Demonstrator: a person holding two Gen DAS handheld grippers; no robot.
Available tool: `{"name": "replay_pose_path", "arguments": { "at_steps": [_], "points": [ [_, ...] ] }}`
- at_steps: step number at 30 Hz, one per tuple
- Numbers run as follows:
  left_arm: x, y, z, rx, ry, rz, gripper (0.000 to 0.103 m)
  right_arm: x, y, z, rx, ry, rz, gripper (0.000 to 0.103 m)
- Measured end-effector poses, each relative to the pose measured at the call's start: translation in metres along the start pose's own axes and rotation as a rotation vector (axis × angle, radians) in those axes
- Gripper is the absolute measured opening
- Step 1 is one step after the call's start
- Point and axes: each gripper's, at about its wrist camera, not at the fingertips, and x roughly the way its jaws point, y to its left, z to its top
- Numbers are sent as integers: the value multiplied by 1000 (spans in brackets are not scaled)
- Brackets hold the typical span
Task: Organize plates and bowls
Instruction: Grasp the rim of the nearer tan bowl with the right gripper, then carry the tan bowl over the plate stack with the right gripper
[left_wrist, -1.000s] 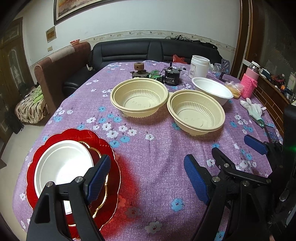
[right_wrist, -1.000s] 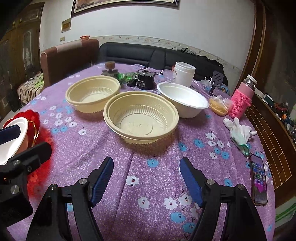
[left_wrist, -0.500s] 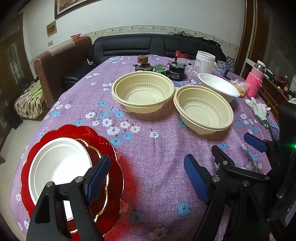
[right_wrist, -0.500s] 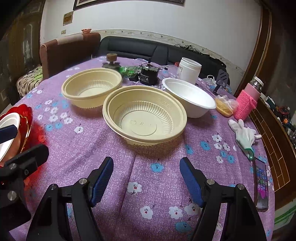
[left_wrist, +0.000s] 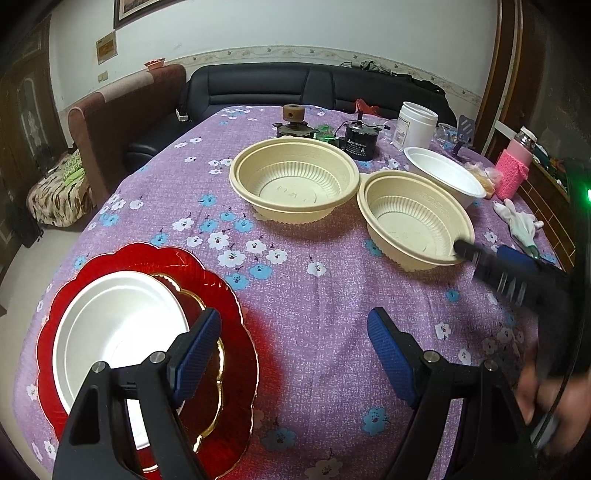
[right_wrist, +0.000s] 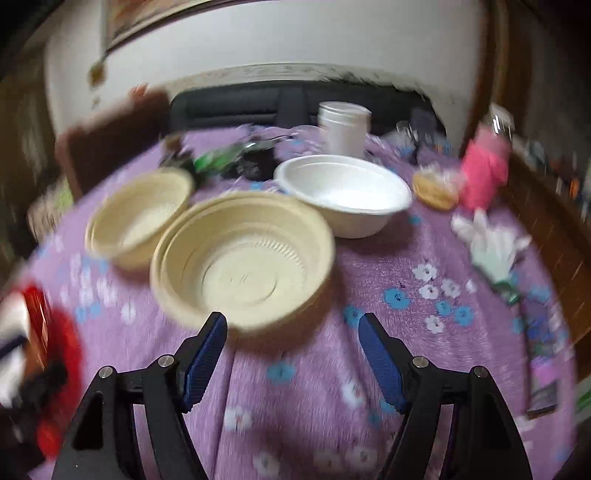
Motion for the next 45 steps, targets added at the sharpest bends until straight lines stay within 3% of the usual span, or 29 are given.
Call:
{"name": "replay_pose_path", "arguments": {
  "at_steps": [4, 6, 8, 10, 14, 28, 34, 35, 37, 43, 45],
  "points": [
    [2, 1, -1, -6, 12, -15, 81, 27, -34, 20, 190, 30, 115, 68],
    [2, 1, -1, -6, 18, -24, 81, 45, -40, 25, 257, 70, 161, 54],
    [2, 2, 0, -9, 23, -32, 81, 61, -40, 26, 299, 113, 199, 35],
    [1, 6, 0, -19, 29, -43, 81, 73, -39, 24, 328, 156, 217, 23],
    [2, 11, 1, -46, 45, -67, 81, 63, -42, 13, 356, 157, 246, 12],
    [23, -31, 4, -9, 125, -185, 81, 26, -63, -26, 350, 316, 343, 9],
    [35, -63, 3, 78, 127, -212, 79, 17, -66, -44, 364, 361, 387, 9],
    [37, -67, 2, 87, 136, -225, 76, 14, -68, -48, 363, 360, 390, 9],
    [39, -73, -2, 98, 163, -259, 49, 14, -65, -49, 361, 360, 395, 9],
    [30, -70, -8, 80, 169, -277, 32, 2, -66, -57, 361, 348, 378, 10],
    [19, -65, -9, 68, 156, -286, 31, -3, -66, -60, 361, 345, 382, 10]
  ]
}}
